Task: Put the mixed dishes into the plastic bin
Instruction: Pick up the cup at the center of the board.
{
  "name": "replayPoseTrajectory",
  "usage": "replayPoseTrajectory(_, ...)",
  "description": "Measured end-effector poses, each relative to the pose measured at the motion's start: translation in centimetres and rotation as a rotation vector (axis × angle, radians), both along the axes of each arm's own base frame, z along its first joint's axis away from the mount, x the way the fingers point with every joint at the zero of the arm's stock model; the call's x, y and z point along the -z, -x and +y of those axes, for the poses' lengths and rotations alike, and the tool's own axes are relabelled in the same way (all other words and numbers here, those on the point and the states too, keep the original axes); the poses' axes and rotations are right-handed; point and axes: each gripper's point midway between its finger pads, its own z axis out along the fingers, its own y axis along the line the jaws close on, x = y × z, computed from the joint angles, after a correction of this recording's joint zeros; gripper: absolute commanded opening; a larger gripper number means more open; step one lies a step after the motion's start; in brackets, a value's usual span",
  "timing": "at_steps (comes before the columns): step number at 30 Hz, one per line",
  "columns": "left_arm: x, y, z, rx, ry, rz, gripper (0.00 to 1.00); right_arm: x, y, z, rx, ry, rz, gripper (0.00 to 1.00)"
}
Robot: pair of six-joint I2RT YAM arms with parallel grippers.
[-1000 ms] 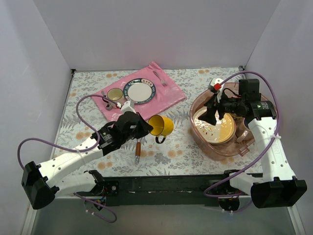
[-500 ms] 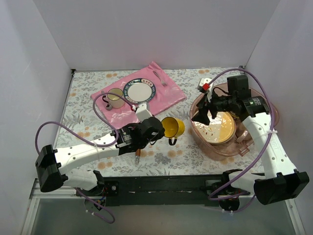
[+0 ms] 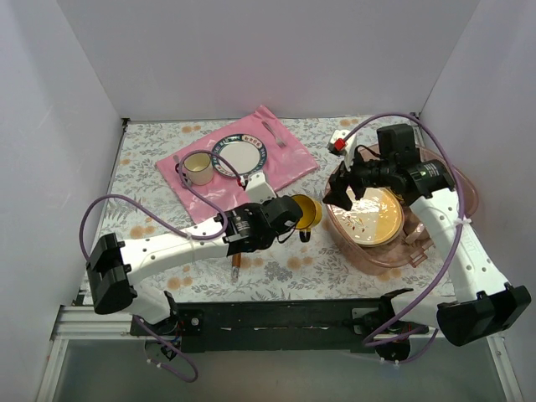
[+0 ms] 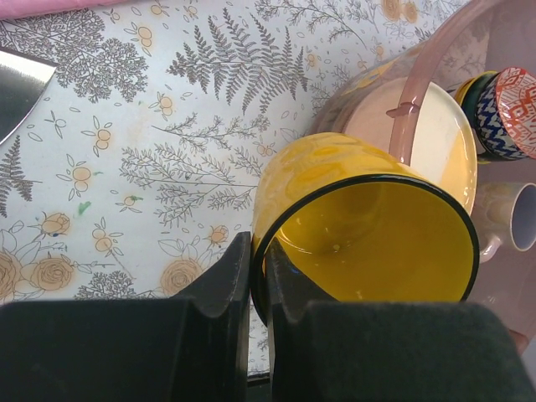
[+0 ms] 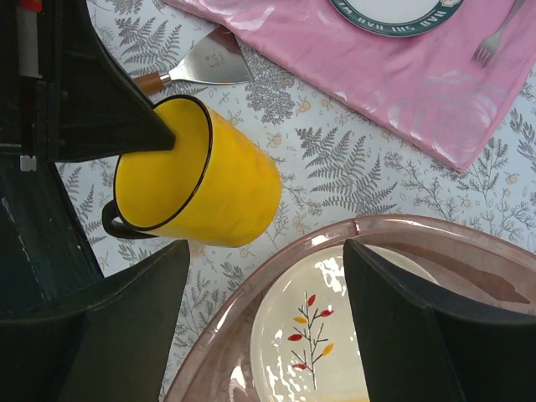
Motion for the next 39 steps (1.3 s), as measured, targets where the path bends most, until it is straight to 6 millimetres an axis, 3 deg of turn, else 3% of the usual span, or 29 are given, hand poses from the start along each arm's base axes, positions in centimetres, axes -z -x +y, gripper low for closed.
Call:
replayPoseTrajectory(11,0.3,-1.4,-1.6,-0.074,-0.07,0.023,0.0,1.7,-0.8,2.7,0.046,0.065,0.027,0.79)
replayPoseTrajectory(20,0.0,-1.8,-1.4,-0.099,-0.135,0.015,0.0,4.5,-3.0,3.1,0.163,0.21,-0.009,0.59)
replayPoseTrajectory(23,-0.7,-2.0,-1.5,-0.104,-0.127,0.003,0.0,5.1,-3.3,3.2,0.181,0.237,-0.01,0.5)
replayPoseTrajectory(26,-1.0,-2.1,-1.5,-0.109,-0.123,-0.003,0.0,5.2,-3.1,3.6,0.187,0.242,-0.014,0.21)
replayPoseTrajectory(27,-1.1,-2.1,-1.5,-0.112,-0.119,-0.006,0.0,5.2,-3.0,3.8,0.183,0.245,-0.019,0.07)
replayPoseTrajectory(28,-1.1,-2.1,-1.6,-0.114,-0.116,-0.005,0.0,5.1,-3.1,3.9,0.183,0.247,-0.026,0.01)
replayPoseTrajectory(31,-1.8,-2.4,-1.9,-0.127,-0.085,-0.017,0.01,5.7,-3.9,3.5,0.219,0.281,-0.038,0.01)
replayPoseTrajectory(32,-1.8,-2.5,-1.8,-0.131,-0.084,-0.016,0.06,5.8,-4.0,3.5,0.222,0.285,-0.039,0.01)
replayPoseTrajectory(36,-1.6,-2.5,-1.8,-0.133,-0.07,-0.02,0.42,5.9,-4.1,3.5,0.217,0.295,-0.045,0.01)
replayPoseTrajectory(39,-2.7,-2.2,-1.9,-0.122,-0.004,-0.041,0.57,6.4,-3.7,3.2,0.203,0.287,0.001,0.01)
